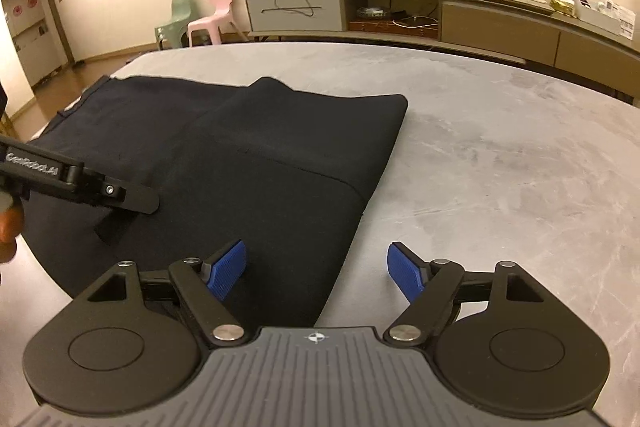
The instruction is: Fold clothes
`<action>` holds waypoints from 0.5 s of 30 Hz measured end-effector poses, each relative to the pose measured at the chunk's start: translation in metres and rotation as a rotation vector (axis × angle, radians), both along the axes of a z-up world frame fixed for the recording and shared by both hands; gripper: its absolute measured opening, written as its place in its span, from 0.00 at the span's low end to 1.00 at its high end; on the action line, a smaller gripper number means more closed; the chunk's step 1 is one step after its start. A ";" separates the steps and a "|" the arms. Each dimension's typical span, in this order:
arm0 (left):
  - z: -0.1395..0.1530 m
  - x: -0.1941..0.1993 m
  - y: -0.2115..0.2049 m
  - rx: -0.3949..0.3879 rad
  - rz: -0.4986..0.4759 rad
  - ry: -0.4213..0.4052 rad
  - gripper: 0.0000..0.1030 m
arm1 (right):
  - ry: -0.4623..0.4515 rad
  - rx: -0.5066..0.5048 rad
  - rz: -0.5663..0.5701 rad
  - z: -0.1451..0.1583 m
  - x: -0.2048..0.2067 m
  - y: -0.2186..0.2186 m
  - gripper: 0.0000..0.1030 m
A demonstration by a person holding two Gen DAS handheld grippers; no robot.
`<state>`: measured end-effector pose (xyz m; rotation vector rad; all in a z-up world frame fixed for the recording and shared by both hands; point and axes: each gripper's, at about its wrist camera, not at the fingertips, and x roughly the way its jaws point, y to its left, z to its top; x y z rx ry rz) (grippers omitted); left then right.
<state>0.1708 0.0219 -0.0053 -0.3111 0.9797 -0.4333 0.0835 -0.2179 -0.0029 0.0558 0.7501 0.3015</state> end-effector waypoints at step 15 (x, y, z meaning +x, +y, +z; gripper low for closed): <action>0.015 0.019 0.029 0.031 0.043 -0.006 0.55 | -0.161 -0.140 0.303 0.008 -0.042 0.100 0.77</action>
